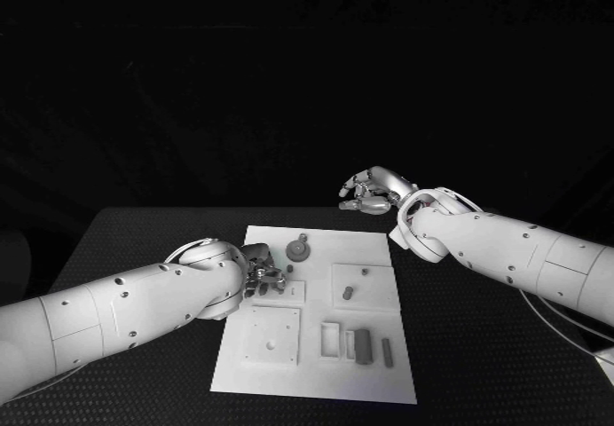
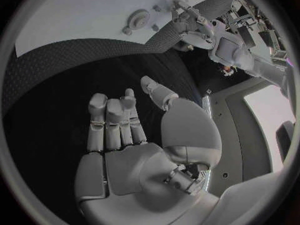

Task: Assemble the parts on the task board

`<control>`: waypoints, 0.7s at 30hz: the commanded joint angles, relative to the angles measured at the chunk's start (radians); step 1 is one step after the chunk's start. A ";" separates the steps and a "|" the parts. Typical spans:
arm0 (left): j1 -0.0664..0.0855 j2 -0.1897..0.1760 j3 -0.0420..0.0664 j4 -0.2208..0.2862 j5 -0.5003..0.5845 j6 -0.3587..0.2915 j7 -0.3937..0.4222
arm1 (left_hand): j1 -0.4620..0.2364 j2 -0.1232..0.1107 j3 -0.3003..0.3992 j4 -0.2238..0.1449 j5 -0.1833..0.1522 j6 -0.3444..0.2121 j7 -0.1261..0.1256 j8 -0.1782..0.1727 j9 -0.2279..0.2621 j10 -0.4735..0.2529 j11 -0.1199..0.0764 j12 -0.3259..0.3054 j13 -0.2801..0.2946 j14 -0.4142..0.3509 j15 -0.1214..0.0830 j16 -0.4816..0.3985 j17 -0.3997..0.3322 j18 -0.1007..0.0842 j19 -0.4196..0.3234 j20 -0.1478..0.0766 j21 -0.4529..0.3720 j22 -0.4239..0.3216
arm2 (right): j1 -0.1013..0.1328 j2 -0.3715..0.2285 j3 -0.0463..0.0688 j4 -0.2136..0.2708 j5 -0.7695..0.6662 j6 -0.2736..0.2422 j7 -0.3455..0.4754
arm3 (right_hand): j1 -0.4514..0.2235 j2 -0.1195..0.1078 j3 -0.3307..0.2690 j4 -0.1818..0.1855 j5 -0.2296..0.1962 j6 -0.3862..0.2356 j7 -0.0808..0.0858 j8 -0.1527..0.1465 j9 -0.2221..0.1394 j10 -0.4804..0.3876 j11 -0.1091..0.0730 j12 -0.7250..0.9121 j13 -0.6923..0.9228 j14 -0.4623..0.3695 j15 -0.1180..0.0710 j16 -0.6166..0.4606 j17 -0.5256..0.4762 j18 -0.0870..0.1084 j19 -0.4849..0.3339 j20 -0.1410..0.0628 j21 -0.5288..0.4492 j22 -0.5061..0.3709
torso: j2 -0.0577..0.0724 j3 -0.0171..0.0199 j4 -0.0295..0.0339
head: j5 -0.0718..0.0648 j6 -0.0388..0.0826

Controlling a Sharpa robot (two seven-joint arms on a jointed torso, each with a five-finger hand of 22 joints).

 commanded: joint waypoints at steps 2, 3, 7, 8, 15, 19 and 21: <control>-0.010 -0.001 -0.007 0.001 0.000 0.056 -0.016 | 0.003 0.011 0.020 0.016 0.007 0.131 -0.073 0.004 0.000 -0.001 -0.004 0.004 -0.001 -0.056 -0.045 0.005 -0.001 0.009 0.026 -0.022 0.007 0.022 | 0.000 0.001 0.001 0.002 -0.007 0.012 0.005 | -0.004 -0.005 -0.001 0.008 0.002 0.010 0.013 -0.007 0.001 -0.001 0.003 -0.002 -0.001 -0.009 0.000 -0.004 -0.002 0.041 -0.007 0.002 -0.006 0.000 | 0.000 -0.0002 0.0000 | -0.001 -0.003; -0.010 -0.001 -0.007 0.002 0.003 0.056 -0.016 | 0.003 0.011 0.020 0.016 0.007 0.131 -0.073 0.004 0.000 -0.001 -0.004 0.004 -0.001 -0.056 -0.045 0.006 -0.002 0.009 0.026 -0.022 0.007 0.022 | 0.000 0.001 0.001 0.001 -0.007 0.012 0.005 | -0.004 -0.005 -0.001 0.008 0.002 0.010 0.013 -0.007 0.001 -0.001 0.003 -0.002 -0.001 -0.009 0.000 -0.004 -0.002 0.041 -0.007 0.002 -0.006 0.000 | 0.000 -0.0002 0.0000 | -0.001 -0.003; -0.011 -0.001 -0.007 0.004 0.004 0.064 -0.016 | 0.003 0.011 0.020 0.016 0.007 0.131 -0.073 0.004 0.000 -0.001 -0.004 0.005 -0.001 -0.056 -0.045 0.006 -0.002 0.009 0.026 -0.022 0.007 0.022 | 0.000 0.000 0.001 0.002 -0.007 0.012 0.005 | -0.004 -0.005 -0.001 0.008 0.002 0.010 0.013 -0.007 0.001 -0.001 0.003 -0.002 -0.001 -0.009 0.000 -0.004 -0.002 0.041 -0.007 0.002 -0.006 0.000 | 0.000 -0.0002 0.0001 | -0.001 -0.003; -0.011 -0.001 -0.007 0.004 0.004 0.063 -0.016 | 0.003 0.011 0.020 0.016 0.008 0.131 -0.073 0.004 0.000 -0.001 -0.004 0.005 -0.001 -0.056 -0.045 0.007 -0.003 0.009 0.026 -0.021 0.007 0.022 | 0.000 0.000 0.001 0.002 -0.007 0.012 0.005 | -0.004 -0.005 -0.001 0.008 0.002 0.010 0.013 -0.007 0.001 -0.001 0.003 -0.002 -0.001 -0.009 0.000 -0.004 -0.002 0.041 -0.007 0.002 -0.007 0.000 | 0.000 -0.0001 0.0002 | -0.001 -0.003; -0.011 -0.002 -0.008 0.004 0.004 0.070 -0.019 | 0.003 0.011 0.021 0.016 0.015 0.132 -0.073 0.004 0.001 -0.001 -0.004 0.007 -0.002 -0.057 -0.045 0.011 -0.007 0.008 0.025 -0.021 0.008 0.022 | 0.000 -0.001 0.001 0.002 -0.007 0.012 0.005 | -0.004 -0.005 -0.001 0.008 0.002 0.010 0.013 -0.007 0.001 -0.001 0.003 -0.002 -0.001 -0.009 0.000 -0.004 -0.002 0.041 -0.007 0.002 -0.007 0.000 | 0.000 0.0000 0.0002 | -0.001 -0.005; -0.011 -0.001 -0.008 0.002 0.004 0.072 -0.019 | 0.003 0.010 0.021 0.016 0.015 0.132 -0.073 0.004 0.001 -0.001 -0.004 0.007 -0.002 -0.057 -0.045 0.012 -0.008 0.008 0.025 -0.021 0.009 0.022 | 0.000 0.000 0.001 0.002 -0.007 0.013 0.005 | -0.004 -0.005 -0.001 0.008 0.002 0.010 0.013 -0.007 0.002 -0.001 0.003 -0.002 -0.001 -0.009 0.000 -0.004 -0.002 0.041 -0.007 0.002 -0.007 0.000 | 0.000 -0.0002 0.0004 | -0.001 -0.005; -0.011 -0.001 -0.008 0.003 0.004 0.074 -0.019 | 0.002 0.010 0.020 0.016 0.014 0.132 -0.073 0.004 0.001 -0.001 -0.004 0.007 -0.002 -0.058 -0.045 0.013 -0.009 0.008 0.025 -0.021 0.009 0.022 | 0.000 -0.001 0.001 0.002 -0.007 0.013 0.005 | -0.004 -0.005 -0.001 0.008 0.002 0.010 0.013 -0.007 0.002 -0.001 0.003 -0.002 -0.001 -0.009 0.000 -0.004 -0.002 0.041 -0.007 0.002 -0.007 0.001 | 0.000 -0.0002 0.0002 | -0.001 -0.005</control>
